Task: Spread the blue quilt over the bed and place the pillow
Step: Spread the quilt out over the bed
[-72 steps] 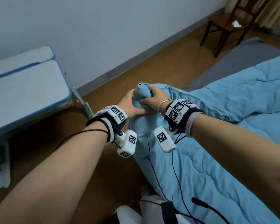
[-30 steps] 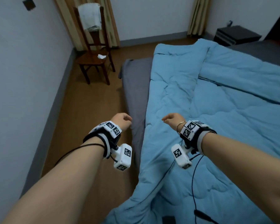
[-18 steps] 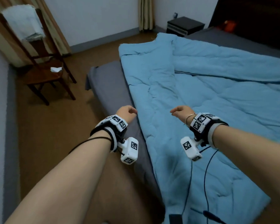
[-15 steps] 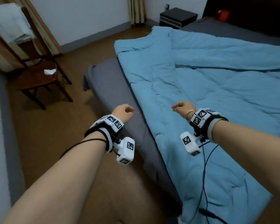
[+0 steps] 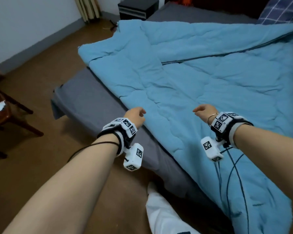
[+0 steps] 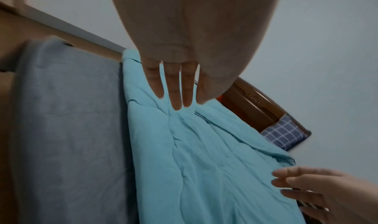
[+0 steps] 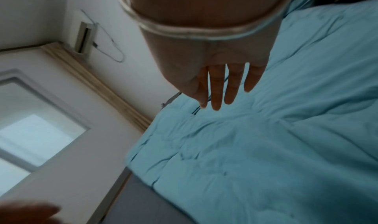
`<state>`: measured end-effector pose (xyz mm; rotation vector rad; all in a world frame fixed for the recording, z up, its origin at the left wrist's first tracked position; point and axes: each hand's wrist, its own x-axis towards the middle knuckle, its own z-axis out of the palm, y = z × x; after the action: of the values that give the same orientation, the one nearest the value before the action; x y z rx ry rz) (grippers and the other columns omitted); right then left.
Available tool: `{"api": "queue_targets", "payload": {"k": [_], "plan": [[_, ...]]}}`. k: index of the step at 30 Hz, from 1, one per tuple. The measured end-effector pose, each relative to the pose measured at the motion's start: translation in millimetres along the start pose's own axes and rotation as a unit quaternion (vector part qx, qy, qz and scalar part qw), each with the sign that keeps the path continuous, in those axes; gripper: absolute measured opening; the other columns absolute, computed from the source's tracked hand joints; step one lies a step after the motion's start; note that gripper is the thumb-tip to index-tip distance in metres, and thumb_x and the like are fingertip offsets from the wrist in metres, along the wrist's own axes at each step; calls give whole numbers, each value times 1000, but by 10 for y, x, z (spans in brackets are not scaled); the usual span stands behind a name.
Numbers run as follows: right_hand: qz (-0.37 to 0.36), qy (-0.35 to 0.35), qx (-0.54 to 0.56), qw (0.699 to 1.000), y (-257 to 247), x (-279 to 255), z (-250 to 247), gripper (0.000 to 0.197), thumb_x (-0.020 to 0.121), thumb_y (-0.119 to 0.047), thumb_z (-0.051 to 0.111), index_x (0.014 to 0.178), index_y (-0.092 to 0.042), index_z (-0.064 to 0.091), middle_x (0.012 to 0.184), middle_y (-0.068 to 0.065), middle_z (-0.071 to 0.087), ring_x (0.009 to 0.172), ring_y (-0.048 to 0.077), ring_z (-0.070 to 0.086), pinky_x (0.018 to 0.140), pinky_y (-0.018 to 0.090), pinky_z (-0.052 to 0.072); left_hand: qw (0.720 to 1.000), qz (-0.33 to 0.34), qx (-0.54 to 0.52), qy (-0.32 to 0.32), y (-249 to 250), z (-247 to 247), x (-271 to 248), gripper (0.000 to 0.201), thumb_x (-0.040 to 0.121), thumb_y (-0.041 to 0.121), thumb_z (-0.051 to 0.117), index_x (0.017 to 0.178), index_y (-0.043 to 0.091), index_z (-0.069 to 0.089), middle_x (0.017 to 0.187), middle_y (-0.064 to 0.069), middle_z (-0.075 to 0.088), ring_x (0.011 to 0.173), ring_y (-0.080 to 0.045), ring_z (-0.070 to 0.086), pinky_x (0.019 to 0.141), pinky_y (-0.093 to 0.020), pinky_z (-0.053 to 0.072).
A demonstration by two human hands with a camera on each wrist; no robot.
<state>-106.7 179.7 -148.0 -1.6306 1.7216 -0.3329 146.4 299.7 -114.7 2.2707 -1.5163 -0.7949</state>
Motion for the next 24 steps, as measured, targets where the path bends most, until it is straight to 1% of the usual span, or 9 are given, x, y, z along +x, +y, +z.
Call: {"api": "queue_targets", "payload": {"k": [1,3,5,9,11,15,17,21,24], "plan": [[18,9,-1,1000,20,132,-5,24,86,-3,55,105,-4,71,114,18,69,111,31,62,88,29,45,1000,8,13,-15,-38,-29,138,36,87,6,50,122,9,60,124,-9,65,116,-25,59,99,-28,43],[49,16,2,999,-19,379,46,26,88,-4,54,109,-4,69,118,17,67,113,32,60,93,30,45,997,13,55,-43,-179,-157,432,37,87,8,51,124,9,58,125,-9,63,116,-25,58,98,-29,43],[68,13,5,998,-138,625,151,28,88,-4,53,111,-4,68,120,17,66,115,32,59,96,30,44,993,-2,102,-61,-345,-383,782,37,88,11,52,125,10,56,126,-10,62,116,-27,58,98,-30,43],[84,13,-6,996,-503,998,382,29,88,-5,52,113,-6,68,121,15,66,116,30,58,95,29,44,990,-46,127,-29,-560,-813,1524,41,87,10,50,127,12,55,130,-11,60,120,-28,56,99,-31,43],[90,14,-3,996,-702,1173,448,29,88,-5,53,113,-6,68,122,15,66,116,30,58,96,29,44,991,-43,125,-38,-553,-915,1831,41,88,10,49,129,12,54,132,-11,59,121,-28,55,99,-30,42],[120,36,4,992,-950,1564,523,28,88,-6,53,112,-7,67,120,16,66,115,31,59,95,29,44,988,7,138,-70,-481,-956,2517,42,88,8,49,129,12,53,135,-11,55,124,-28,52,102,-30,39],[134,47,9,990,-989,1671,541,28,87,-6,53,111,-8,67,119,15,67,113,30,60,95,29,44,984,32,145,-96,-449,-928,2784,43,88,8,50,130,12,52,136,-12,53,124,-29,52,103,-32,40],[183,87,11,979,-1012,1892,622,28,85,-4,53,109,-8,67,117,13,68,112,29,61,94,29,44,971,80,159,-157,-356,-885,3478,44,89,12,52,132,14,49,140,-12,49,123,-30,53,101,-33,43],[204,112,3,972,-1033,2019,678,29,84,-4,53,108,-10,67,116,12,68,111,29,61,94,29,45,959,127,185,-173,-291,-851,3888,45,89,11,52,133,12,49,139,-14,48,124,-31,51,103,-34,40]]}}
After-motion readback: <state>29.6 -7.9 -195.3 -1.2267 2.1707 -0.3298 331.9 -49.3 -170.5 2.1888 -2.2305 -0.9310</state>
